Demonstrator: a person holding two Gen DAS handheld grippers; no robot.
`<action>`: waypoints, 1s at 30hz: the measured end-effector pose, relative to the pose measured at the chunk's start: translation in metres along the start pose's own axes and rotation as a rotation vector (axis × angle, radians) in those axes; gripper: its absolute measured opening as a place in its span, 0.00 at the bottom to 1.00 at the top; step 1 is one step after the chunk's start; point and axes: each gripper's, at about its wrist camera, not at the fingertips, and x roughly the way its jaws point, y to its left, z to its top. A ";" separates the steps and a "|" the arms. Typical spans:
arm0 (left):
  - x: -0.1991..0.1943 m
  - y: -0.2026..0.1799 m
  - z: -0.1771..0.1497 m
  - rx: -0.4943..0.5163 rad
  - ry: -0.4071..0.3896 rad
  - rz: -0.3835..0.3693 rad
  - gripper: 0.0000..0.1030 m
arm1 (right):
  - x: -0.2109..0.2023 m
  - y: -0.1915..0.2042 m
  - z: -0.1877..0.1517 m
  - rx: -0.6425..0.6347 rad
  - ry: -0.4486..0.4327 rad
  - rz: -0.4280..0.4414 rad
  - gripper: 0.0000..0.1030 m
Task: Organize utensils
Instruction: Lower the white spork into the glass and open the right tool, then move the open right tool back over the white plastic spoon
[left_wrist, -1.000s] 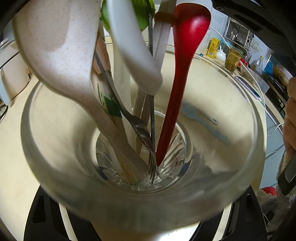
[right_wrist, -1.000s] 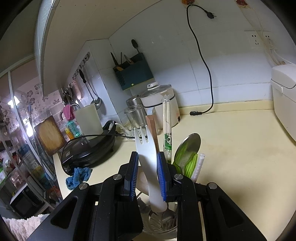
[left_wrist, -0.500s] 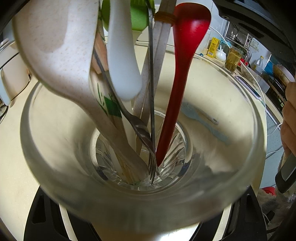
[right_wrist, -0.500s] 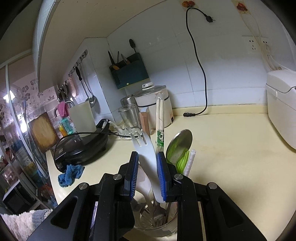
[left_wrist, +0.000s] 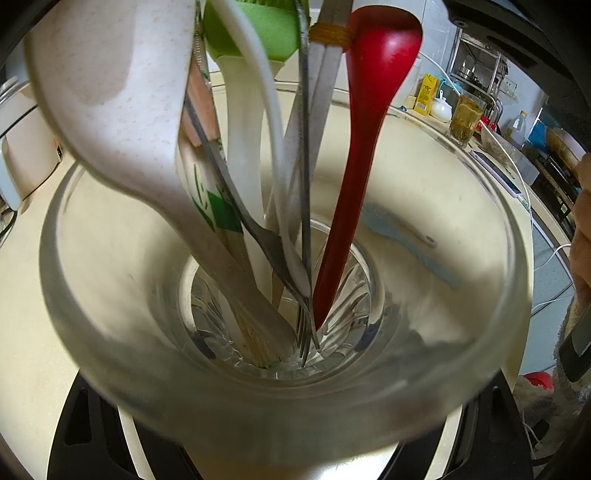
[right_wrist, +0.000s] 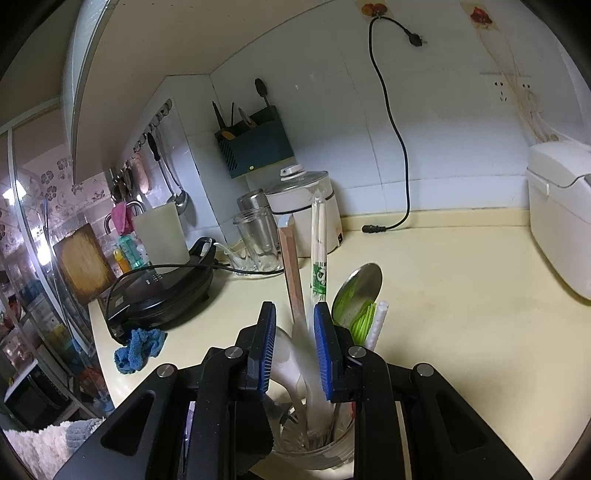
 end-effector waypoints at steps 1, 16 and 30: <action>0.001 0.000 0.000 0.000 0.000 0.000 0.85 | -0.002 0.001 0.001 -0.006 -0.006 -0.008 0.21; 0.000 0.003 -0.001 -0.001 -0.001 0.001 0.85 | -0.029 -0.013 0.000 0.027 -0.051 -0.035 0.21; 0.000 0.004 0.000 -0.004 -0.002 -0.004 0.85 | -0.067 -0.073 -0.025 0.095 -0.061 -0.256 0.35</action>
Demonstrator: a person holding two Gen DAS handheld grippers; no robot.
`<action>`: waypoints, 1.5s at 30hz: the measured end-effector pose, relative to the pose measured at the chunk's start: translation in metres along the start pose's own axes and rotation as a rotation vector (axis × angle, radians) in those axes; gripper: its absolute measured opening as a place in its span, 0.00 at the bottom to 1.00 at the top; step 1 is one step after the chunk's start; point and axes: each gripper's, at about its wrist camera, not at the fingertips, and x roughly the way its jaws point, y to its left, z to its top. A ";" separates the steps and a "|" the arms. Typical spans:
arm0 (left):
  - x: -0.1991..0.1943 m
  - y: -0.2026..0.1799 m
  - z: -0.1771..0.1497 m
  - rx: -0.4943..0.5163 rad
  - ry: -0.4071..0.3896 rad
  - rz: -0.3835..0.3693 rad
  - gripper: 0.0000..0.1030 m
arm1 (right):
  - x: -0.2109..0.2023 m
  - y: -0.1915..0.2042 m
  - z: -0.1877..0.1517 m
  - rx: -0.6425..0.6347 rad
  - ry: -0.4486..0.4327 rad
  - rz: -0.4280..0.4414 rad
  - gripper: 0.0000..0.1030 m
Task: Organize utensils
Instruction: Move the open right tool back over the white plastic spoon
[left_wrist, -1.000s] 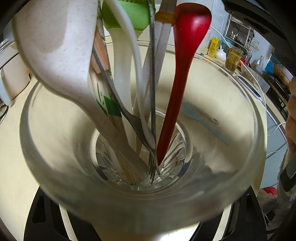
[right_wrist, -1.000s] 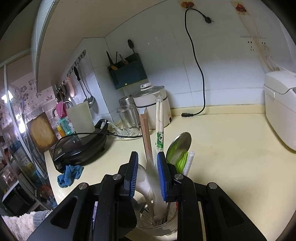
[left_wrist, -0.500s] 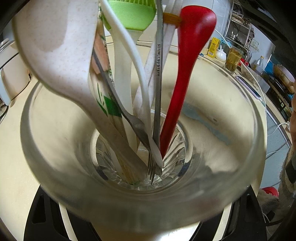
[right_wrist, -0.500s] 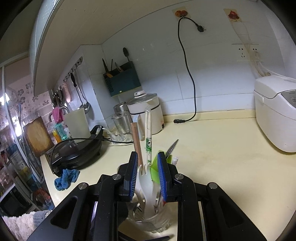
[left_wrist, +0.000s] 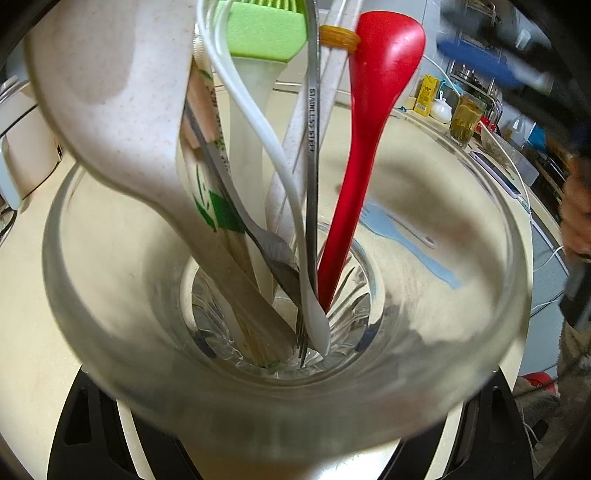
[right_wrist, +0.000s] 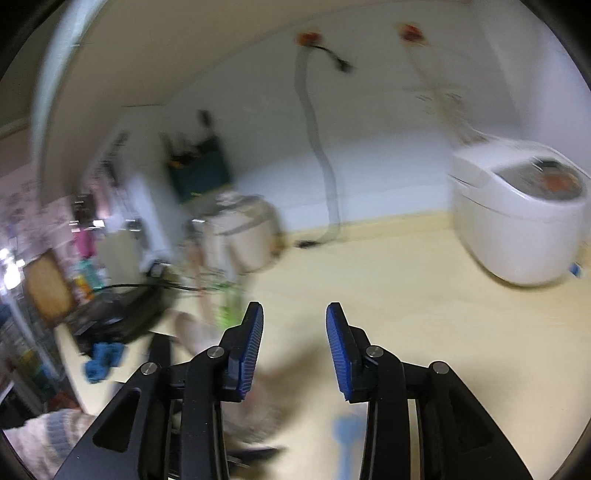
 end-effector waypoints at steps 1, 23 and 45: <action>0.000 0.000 0.000 0.000 0.000 -0.001 0.85 | 0.001 -0.009 -0.004 0.003 0.009 -0.044 0.35; 0.002 -0.002 0.001 -0.003 0.000 0.008 0.86 | 0.063 -0.073 -0.036 0.007 0.219 -0.291 0.35; -0.003 0.006 -0.002 -0.006 -0.002 0.006 0.86 | 0.074 -0.049 -0.037 -0.116 0.260 -0.251 0.35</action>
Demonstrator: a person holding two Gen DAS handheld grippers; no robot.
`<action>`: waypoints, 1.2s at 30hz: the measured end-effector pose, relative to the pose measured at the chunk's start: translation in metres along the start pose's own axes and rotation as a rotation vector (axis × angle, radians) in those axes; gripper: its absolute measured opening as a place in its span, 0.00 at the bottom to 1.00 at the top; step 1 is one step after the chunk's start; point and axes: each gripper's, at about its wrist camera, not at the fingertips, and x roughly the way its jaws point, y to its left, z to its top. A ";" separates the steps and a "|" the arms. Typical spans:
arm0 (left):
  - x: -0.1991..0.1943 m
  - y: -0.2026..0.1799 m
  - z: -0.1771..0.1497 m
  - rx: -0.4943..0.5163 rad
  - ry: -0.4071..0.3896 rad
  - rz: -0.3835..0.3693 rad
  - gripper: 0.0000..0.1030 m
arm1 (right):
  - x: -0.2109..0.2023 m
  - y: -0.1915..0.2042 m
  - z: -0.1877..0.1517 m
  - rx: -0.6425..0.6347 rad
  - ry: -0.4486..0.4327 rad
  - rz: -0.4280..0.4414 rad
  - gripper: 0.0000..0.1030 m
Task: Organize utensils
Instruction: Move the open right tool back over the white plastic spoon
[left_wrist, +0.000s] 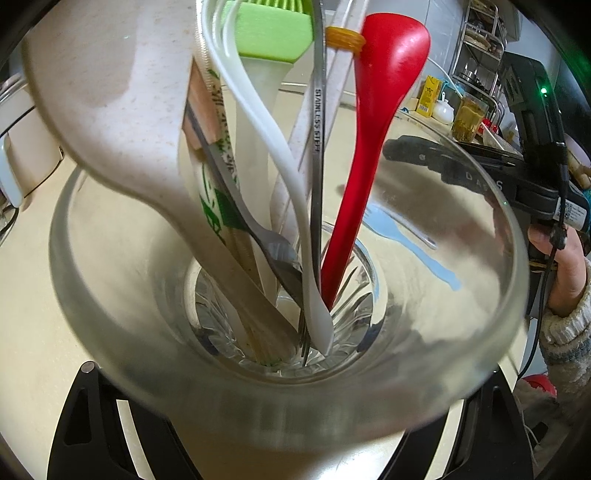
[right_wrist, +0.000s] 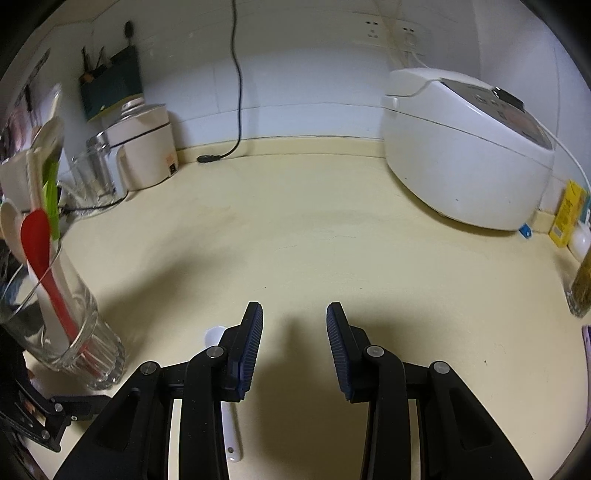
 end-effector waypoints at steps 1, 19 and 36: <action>0.000 0.000 0.000 0.000 0.000 0.000 0.86 | 0.001 0.001 0.000 -0.006 0.003 0.002 0.35; 0.003 -0.005 0.003 0.007 0.003 0.005 0.86 | 0.007 0.065 -0.024 -0.346 0.112 -0.030 0.35; 0.002 -0.002 0.001 0.002 0.000 -0.002 0.86 | -0.009 0.082 -0.040 -0.414 0.095 0.038 0.34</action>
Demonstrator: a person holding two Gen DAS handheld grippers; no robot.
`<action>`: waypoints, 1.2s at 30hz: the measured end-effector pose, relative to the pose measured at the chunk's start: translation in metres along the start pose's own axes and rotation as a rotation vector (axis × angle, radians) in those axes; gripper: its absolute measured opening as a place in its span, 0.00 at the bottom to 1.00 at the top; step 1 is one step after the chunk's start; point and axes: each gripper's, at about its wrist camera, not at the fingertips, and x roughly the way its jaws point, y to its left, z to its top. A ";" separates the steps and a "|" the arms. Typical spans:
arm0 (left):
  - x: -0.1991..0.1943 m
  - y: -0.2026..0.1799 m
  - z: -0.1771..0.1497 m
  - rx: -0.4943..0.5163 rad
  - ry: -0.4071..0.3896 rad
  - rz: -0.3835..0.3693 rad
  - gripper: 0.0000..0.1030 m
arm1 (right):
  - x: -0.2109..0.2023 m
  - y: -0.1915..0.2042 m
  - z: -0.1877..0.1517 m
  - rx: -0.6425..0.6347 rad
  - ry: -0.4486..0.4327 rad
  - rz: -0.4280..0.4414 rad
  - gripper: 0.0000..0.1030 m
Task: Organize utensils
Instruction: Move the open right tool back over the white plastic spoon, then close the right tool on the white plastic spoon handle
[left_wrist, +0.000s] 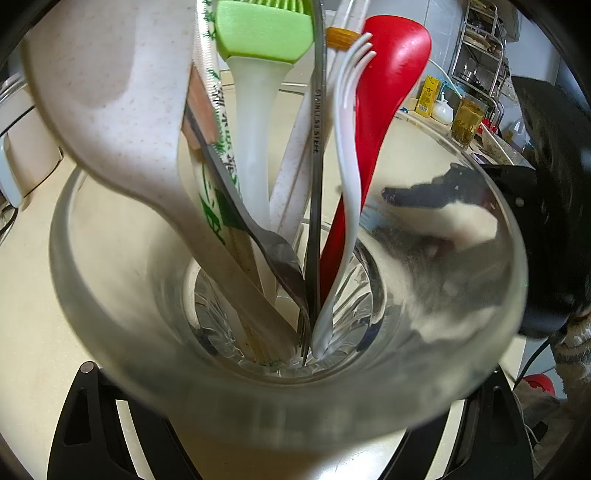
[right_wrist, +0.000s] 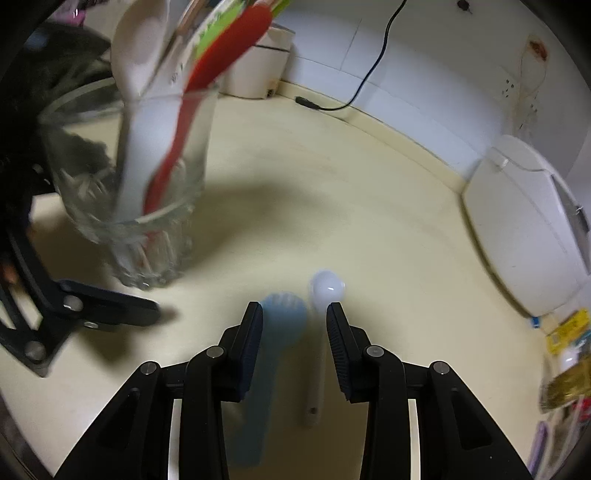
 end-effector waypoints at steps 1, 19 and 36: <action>0.000 0.000 0.000 0.000 0.000 0.000 0.86 | -0.003 -0.007 0.000 0.038 -0.013 0.005 0.34; 0.000 -0.003 0.000 0.004 0.002 0.004 0.87 | 0.038 -0.031 0.022 0.131 0.095 0.040 0.35; -0.004 0.000 0.000 -0.003 -0.001 -0.005 0.87 | 0.046 -0.050 0.022 0.270 0.062 0.142 0.24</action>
